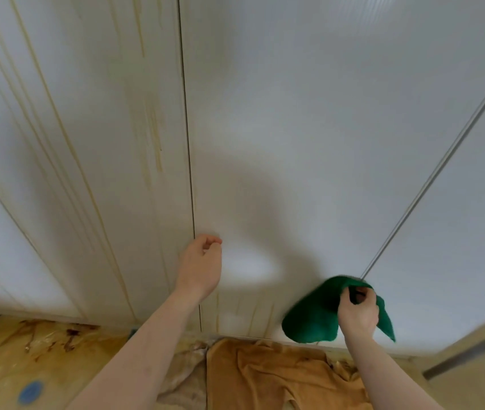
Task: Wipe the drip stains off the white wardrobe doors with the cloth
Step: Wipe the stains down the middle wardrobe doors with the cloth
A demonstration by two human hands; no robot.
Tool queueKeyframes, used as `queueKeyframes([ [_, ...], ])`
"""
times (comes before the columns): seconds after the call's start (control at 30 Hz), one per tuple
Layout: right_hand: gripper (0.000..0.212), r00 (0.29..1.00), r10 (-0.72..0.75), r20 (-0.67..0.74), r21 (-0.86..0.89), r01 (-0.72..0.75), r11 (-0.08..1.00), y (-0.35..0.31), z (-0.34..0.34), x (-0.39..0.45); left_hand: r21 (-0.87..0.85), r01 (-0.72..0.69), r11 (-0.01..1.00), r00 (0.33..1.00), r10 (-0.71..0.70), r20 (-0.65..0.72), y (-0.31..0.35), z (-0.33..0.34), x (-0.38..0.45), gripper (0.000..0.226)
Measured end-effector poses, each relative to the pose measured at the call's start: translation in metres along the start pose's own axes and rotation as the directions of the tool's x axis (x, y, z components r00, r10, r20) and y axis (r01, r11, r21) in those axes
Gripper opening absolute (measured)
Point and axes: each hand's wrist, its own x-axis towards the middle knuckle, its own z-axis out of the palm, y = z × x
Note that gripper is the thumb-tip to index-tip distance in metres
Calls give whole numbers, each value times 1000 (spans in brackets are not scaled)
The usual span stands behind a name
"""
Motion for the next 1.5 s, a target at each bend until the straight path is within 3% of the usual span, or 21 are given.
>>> queueKeyframes([
  [0.2,37,941,328,87,181,-339,923,-5,49,-22,6,-12,1000,999,12,-32,-5,-17,8,23],
  [0.43,37,816,511,269,285,-575,767,-10,127,-60,20,13,1000,998,-12,-63,-16,-36,16,26],
  [0.63,44,688,517,509,311,-707,635,-34,184,-120,-14,-6,1000,997,5,-73,-18,-39,21,25],
  [0.77,35,578,484,657,148,-728,669,-48,211,-148,-33,-7,999,998,5,-66,-18,-33,22,26],
  [0.9,38,522,436,733,125,-733,669,-54,219,-159,-29,-11,1000,999,9,-41,-17,-27,24,26],
  [1.0,41,513,455,728,126,-752,647,-52,212,-144,-42,-19,999,999,17,-38,-13,-20,22,25],
  [1.17,43,563,516,646,206,-779,593,-35,181,-105,-42,-29,999,999,27,-38,-7,-12,17,24],
  [1.27,43,620,572,537,313,-776,547,-22,147,-72,-54,-34,998,999,33,-18,-3,-9,14,25],
  [1.5,42,728,639,248,432,-674,600,-6,60,0,-72,-55,996,998,53,-32,2,2,8,22],
])
